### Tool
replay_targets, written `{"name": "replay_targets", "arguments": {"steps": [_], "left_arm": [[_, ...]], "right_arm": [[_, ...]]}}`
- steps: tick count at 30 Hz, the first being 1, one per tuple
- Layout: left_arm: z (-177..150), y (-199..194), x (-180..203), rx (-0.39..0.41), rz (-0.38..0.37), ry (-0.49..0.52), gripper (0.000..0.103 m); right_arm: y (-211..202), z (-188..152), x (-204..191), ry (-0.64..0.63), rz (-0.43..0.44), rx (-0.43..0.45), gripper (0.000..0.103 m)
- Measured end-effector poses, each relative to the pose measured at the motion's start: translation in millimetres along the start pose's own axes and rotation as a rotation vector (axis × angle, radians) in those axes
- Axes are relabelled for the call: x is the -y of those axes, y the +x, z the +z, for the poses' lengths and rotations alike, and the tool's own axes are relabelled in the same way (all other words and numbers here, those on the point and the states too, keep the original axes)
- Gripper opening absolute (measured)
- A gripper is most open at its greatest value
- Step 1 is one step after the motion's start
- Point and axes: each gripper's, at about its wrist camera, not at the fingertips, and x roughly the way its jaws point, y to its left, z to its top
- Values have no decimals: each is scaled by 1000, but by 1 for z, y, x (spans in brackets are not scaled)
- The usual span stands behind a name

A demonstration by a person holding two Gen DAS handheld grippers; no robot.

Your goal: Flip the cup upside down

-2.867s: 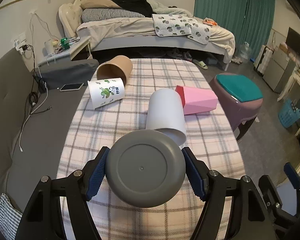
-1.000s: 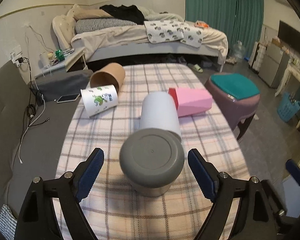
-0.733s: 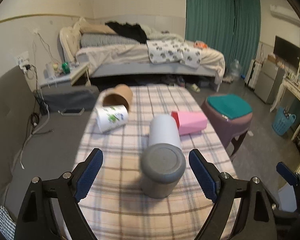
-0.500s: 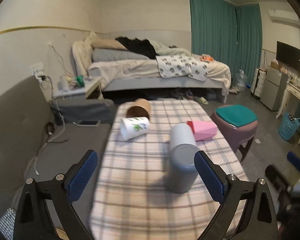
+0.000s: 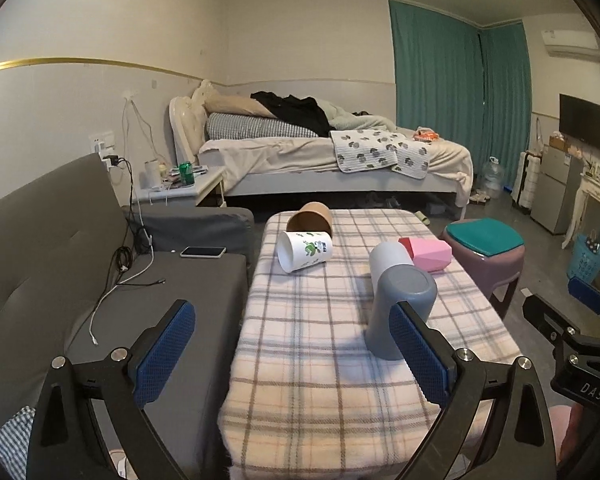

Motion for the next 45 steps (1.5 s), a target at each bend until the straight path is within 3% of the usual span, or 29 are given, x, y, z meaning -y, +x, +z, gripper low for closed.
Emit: {"name": "replay_targets", "arguments": {"steps": [45], "left_arm": [[-29,16,8,-37,-3,-8,101]], "right_arm": [[0,-8,3,0,-18,10,103]]}}
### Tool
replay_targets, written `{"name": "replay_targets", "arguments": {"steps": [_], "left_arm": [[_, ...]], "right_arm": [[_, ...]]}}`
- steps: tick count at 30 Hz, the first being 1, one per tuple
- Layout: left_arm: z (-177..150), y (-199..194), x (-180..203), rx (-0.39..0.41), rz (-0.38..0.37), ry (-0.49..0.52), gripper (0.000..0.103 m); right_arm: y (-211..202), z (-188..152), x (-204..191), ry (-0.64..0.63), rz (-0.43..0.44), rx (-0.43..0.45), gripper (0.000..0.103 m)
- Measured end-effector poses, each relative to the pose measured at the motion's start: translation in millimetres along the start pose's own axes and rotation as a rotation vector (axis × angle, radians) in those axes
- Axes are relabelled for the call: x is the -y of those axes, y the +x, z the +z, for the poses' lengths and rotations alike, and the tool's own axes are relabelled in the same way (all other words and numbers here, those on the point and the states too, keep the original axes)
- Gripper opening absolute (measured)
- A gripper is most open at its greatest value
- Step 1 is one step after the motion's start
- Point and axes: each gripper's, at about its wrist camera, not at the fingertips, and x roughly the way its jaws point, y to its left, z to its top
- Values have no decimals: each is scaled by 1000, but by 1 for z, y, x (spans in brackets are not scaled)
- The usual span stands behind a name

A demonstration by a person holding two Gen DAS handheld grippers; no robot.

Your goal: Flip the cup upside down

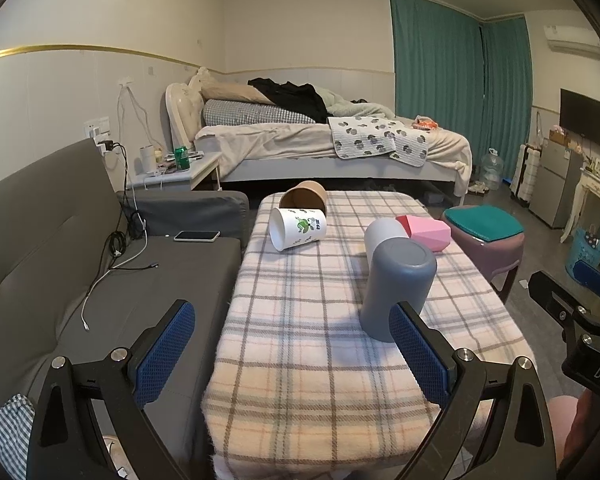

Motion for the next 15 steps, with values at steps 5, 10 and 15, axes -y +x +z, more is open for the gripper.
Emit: {"name": "replay_targets", "arguments": {"steps": [5,10,15], "left_arm": [[1,-1,1,8,5,-8,101],[1,-2,5,15,14,12,101],[3,-4,6,15,2,19,101]], "right_arm": [[0,-1,0,0,-1,-6,103],[2,-2,-1,-3,0,-12,103],[4,-2,-2,-5,-1,-13,103]]}}
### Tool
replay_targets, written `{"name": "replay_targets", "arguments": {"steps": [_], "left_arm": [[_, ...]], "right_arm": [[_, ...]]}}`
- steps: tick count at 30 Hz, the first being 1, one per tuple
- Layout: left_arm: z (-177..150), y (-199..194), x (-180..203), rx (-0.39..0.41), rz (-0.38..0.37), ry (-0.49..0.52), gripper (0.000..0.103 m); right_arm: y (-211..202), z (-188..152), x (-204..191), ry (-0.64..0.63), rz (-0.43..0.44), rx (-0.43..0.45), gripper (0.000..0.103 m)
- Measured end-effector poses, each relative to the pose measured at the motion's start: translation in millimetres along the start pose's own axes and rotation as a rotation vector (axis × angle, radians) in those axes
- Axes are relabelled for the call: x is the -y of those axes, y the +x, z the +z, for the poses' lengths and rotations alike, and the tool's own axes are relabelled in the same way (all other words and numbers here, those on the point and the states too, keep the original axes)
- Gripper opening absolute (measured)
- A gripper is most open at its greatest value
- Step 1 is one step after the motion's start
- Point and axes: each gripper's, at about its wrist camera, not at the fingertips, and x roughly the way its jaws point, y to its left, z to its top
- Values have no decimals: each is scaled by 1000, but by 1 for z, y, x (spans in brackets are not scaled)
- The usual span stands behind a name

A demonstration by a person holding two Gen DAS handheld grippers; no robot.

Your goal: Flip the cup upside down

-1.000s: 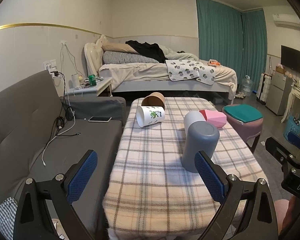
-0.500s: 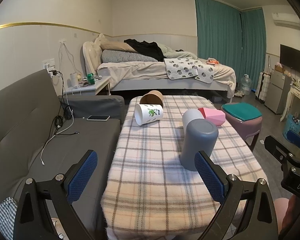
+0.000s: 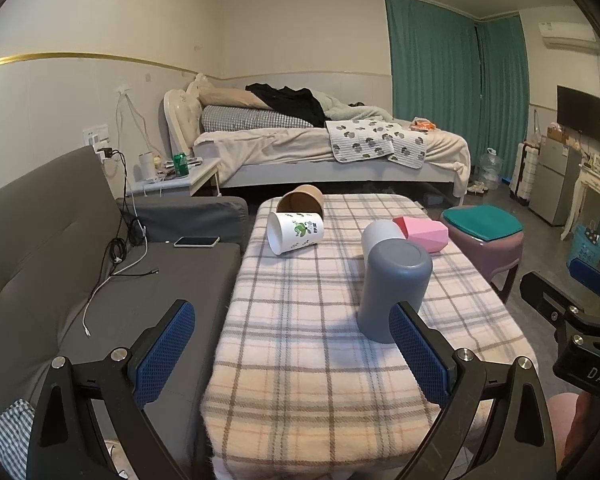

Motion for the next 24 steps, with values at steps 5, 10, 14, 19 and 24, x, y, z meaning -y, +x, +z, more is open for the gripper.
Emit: {"name": "replay_targets", "arguments": {"steps": [5,10,14,19,24], "left_arm": [[0,-1,1,-6,0,-4,101],[1,0,0,-5,1,-3,101],[1,-1,0,-5,0,-5,101],[0,-1,2,-10,-16,7,101],[-1,-2,9,-8,-20,32,101]], "right_arm": [[0,0,0,0,0,0,103],[0,0,0,1,0,0,103],[0,-1,0,-1,0,-3,103],[0,-1,0,-2,0,-3,103],[0,-1,0,0,0,-3,103]]}}
